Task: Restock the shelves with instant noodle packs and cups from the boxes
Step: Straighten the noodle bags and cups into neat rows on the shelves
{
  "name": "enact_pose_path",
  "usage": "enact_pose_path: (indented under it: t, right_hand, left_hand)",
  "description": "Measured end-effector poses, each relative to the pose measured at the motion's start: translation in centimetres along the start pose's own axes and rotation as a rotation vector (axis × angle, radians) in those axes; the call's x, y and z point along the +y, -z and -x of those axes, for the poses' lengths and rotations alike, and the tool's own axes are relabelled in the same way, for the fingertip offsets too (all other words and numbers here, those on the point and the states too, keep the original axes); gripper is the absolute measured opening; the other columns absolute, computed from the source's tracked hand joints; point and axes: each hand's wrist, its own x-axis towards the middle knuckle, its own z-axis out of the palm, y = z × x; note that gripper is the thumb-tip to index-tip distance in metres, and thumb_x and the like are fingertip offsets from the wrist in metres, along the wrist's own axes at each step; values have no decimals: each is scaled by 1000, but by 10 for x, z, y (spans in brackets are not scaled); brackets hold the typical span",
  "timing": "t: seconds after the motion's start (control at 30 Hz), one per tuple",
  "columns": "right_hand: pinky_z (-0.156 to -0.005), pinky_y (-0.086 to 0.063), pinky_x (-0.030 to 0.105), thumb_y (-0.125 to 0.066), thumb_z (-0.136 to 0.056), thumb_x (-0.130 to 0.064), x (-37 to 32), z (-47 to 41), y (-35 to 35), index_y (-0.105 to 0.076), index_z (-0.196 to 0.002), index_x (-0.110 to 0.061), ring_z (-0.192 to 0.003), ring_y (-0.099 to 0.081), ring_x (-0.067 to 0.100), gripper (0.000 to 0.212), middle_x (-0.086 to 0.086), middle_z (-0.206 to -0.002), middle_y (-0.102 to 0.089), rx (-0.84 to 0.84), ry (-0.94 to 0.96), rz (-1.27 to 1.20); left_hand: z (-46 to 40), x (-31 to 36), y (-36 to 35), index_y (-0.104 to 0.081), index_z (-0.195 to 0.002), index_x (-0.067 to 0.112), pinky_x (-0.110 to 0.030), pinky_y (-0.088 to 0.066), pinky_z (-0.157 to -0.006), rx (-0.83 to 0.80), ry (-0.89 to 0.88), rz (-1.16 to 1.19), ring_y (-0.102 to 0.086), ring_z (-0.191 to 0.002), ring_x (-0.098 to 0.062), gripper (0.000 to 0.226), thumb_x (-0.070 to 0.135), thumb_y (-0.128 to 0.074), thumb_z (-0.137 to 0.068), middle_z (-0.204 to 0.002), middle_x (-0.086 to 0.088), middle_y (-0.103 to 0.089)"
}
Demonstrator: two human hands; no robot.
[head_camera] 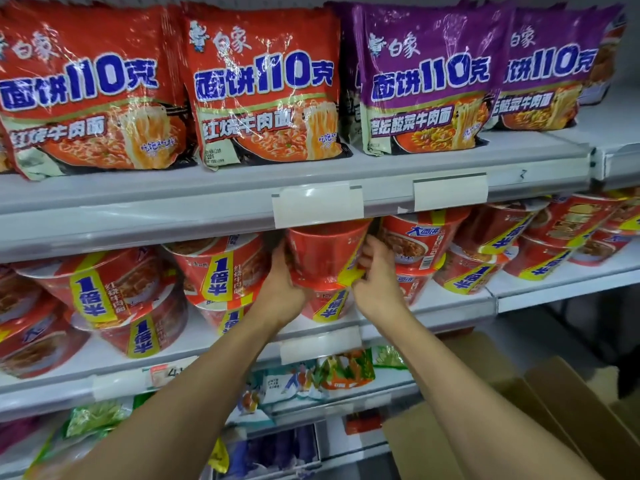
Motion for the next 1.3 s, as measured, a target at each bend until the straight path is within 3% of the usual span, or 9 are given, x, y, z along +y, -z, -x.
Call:
enact_pose_path:
  t: [0.17, 0.3, 0.5, 0.6, 0.77, 1.0, 1.13, 1.2, 1.3]
  right_hand:
    - [-106, -41, 47, -65, -83, -9, -11, -13, 4, -31, -141, -24, -126, -49, 23, 69, 5, -136, -52, -1, 0, 15]
    - [-106, -40, 47, -64, -84, -8, -18, -16, -1, -29, -143, -22, -127, -48, 24, 70, 6, -137, -50, -8, -15, 39]
    - [-103, -43, 50, -64, -79, -9, -9, -3, -6, -31, -139, -31, -122, -53, 22, 72, 2, -134, -54, 6, -16, 17]
    - [-103, -43, 51, -66, -79, -9, -7, -5, -5, -30, -140, -32, -124, -51, 21, 74, 0, -135, -52, 24, -4, 24]
    - [-105, -41, 50, -66, -83, -9, -7, -10, -3, -25, -142, -31, -125, -51, 21, 75, 1, -137, -51, -40, -12, 51]
    - [-105, -41, 51, -66, -81, -8, 0, -15, 2, -23, -143, -34, -127, -49, 20, 79, 0, -138, -50, -97, -11, 21]
    - [-108, -39, 46, -59, -83, 4, 7, -12, 7, -28, -144, -26, -129, -46, 18, 75, 1, -140, -47, -95, -10, 53]
    - [-106, -42, 46, -57, -83, 2, 12, -7, 12, -38, -139, -23, -126, -48, 21, 64, 2, -138, -48, -65, 1, 129]
    - [-100, -47, 43, -56, -87, -1, 13, 3, 20, -46, -134, -22, -117, -53, 24, 53, 4, -128, -50, -107, -3, 215]
  left_hand:
    - [6, -19, -5, -10, -141, 44, -46, -38, -109, 48, -21, -15, -40, -133, -15, 103, 51, -67, -55, -146, 1, -37]
    - [6, -12, -3, -12, -143, 37, -38, -36, -110, 22, -95, -39, -40, -132, -13, 104, 61, -60, -53, -145, 2, -38]
    - [-3, -11, 12, -6, -148, 25, -33, -33, -108, -60, -108, -1, -37, -132, -12, 92, 9, -68, -82, -148, 1, -37]
    - [-2, -11, 13, -4, -149, 32, -44, -33, -113, -83, -111, 7, -34, -137, -15, 93, 8, -66, -84, -152, 1, -32]
    - [2, -14, 6, -17, -145, 20, -26, -34, -103, -7, -62, 23, -38, -121, -2, 84, 5, -69, -81, -146, -1, -41]
    - [-4, -14, -1, -13, -147, 24, -36, -38, -108, 31, -13, -42, -40, -132, -13, 85, 4, -66, -83, -145, 2, -41]
    - [2, -16, -8, -21, -143, 22, -22, -38, -100, 78, -16, -77, -42, -117, -1, 80, 10, -70, -82, -128, 12, -44]
    - [4, -23, -13, -28, -141, 21, -27, -37, -104, 151, -30, -161, -43, -124, -8, 74, 14, -71, -82, -133, 8, -44]
    - [7, -28, -21, -32, -141, 16, -31, -31, -108, 182, 10, -346, -37, -130, -24, 70, -1, -62, -80, -141, -5, -35]
